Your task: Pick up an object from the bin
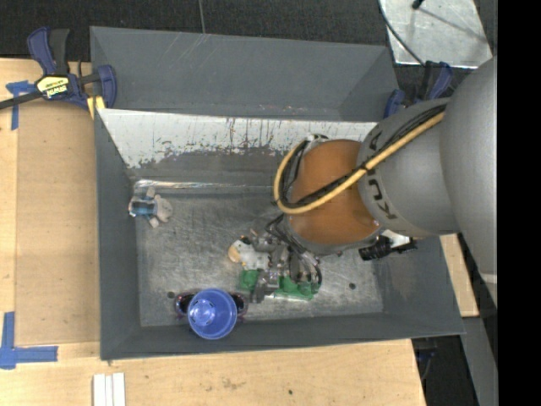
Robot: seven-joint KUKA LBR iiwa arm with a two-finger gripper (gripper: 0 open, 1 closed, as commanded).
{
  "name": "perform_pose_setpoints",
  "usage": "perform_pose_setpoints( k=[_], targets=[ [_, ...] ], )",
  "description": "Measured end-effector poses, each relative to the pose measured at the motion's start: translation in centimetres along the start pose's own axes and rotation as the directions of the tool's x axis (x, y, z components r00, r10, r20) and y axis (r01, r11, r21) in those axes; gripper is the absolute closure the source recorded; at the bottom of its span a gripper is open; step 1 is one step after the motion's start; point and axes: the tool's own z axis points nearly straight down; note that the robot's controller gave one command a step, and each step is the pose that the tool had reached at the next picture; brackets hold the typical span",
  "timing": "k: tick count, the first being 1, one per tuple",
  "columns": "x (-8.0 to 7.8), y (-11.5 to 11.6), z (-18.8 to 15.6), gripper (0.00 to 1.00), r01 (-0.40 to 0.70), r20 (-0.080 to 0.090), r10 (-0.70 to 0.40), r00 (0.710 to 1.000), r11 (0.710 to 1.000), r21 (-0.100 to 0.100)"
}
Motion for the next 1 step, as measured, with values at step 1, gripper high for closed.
perform_pose_setpoints(
  k=[1],
  targets=[
    [0.00, 0.00, 0.00, 1.00, 0.000, 0.000, 0.000, 1.000, 1.000, 0.000]
  ],
)
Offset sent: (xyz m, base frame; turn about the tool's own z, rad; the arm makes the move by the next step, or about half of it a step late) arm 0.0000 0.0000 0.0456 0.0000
